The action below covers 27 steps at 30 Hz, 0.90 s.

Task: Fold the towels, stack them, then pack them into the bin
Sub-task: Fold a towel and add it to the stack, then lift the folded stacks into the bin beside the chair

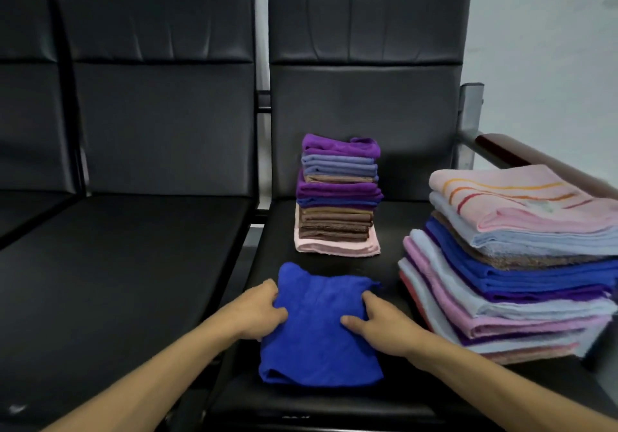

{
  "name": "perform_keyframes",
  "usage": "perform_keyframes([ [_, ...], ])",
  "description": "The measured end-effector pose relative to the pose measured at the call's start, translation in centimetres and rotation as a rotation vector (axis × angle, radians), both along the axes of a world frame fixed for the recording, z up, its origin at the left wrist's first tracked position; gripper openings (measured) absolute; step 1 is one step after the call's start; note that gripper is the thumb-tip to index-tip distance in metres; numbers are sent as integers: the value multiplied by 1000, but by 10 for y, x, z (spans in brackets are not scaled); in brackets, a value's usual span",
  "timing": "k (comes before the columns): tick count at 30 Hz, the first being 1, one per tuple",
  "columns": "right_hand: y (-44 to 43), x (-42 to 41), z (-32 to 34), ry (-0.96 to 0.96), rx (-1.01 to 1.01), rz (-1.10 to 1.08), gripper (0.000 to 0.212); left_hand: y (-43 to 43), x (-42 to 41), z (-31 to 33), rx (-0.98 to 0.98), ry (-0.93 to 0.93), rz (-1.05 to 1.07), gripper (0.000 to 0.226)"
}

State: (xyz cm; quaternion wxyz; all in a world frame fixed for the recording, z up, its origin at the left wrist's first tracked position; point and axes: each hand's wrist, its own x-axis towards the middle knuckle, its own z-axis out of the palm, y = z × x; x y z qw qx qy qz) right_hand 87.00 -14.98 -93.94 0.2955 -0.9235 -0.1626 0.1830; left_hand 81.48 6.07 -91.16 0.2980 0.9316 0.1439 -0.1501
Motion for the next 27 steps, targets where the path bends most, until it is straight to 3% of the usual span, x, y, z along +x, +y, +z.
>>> perform_keyframes([
  [3, 5, -2, 15, 108, 327, -118, 20, 5, -7, 15, -311, -103, 113, 12],
  [7, 6, 2, 54, -90, 378, -137, 42, 3, -14, 44, -571, -284, 216, 16],
  [12, -12, 9, 122, -355, 404, -105, 45, -25, -6, 88, -588, -493, 169, 14],
  [18, -95, 33, 209, -553, 422, -216, 42, -99, 43, 140, -638, -683, 71, 12],
  [22, -158, 61, 233, -587, 380, -362, 45, -163, 83, 161, -738, -678, 10, 8],
  [27, -200, 98, 228, -587, 175, -434, 44, -214, 128, 159, -749, -609, 13, 6],
])
